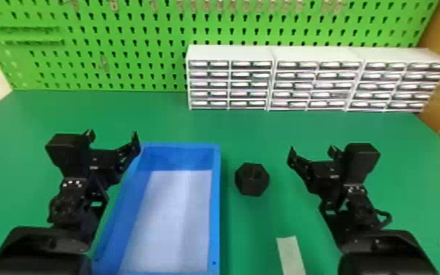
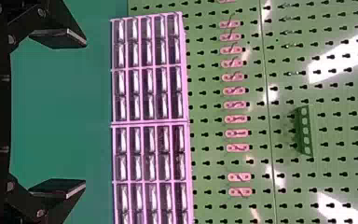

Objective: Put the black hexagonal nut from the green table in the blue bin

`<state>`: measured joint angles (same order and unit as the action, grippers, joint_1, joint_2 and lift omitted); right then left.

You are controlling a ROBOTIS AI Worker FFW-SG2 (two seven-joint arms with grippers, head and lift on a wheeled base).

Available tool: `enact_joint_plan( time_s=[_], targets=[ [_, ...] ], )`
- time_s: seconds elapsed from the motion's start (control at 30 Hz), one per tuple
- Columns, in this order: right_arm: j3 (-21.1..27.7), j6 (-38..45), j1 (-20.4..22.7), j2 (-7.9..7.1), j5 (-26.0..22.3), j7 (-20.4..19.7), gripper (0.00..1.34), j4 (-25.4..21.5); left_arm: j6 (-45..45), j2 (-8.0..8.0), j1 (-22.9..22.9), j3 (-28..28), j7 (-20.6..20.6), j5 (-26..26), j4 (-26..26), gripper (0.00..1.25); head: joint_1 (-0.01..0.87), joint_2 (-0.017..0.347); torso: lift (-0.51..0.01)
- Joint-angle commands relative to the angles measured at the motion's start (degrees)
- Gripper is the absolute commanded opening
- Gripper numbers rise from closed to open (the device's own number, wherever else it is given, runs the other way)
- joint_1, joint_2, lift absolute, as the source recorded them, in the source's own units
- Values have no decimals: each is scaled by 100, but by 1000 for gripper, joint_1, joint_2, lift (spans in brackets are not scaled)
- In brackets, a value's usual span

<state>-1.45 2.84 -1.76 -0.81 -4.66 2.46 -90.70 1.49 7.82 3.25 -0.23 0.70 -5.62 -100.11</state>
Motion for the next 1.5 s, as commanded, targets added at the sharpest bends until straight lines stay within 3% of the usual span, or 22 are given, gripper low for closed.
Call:
enact_joint_plan(
  time_s=[0.0,0.27,0.8,1.03,1.47],
  targets=[
    [-49,138,-71,-25,-26,0,1109,-9,0,0,9,5,0,0,0,1000,686,52,-97],
    [-312,1140,-440,-209,-114,0,1111,-193,0,0,9,14,0,-9,0,1000,686,52,-97],
    [-743,3830,-1600,-297,35,53,1109,-167,0,0,44,41,0,-18,0,1000,686,52,-97],
    [-725,4498,-2197,-280,220,501,1111,290,0,0,53,49,0,-18,0,1000,686,52,-97],
    [-892,5359,-3252,-157,1327,1837,1111,1529,0,0,53,49,0,-18,0,1000,686,52,-97]
  ],
)
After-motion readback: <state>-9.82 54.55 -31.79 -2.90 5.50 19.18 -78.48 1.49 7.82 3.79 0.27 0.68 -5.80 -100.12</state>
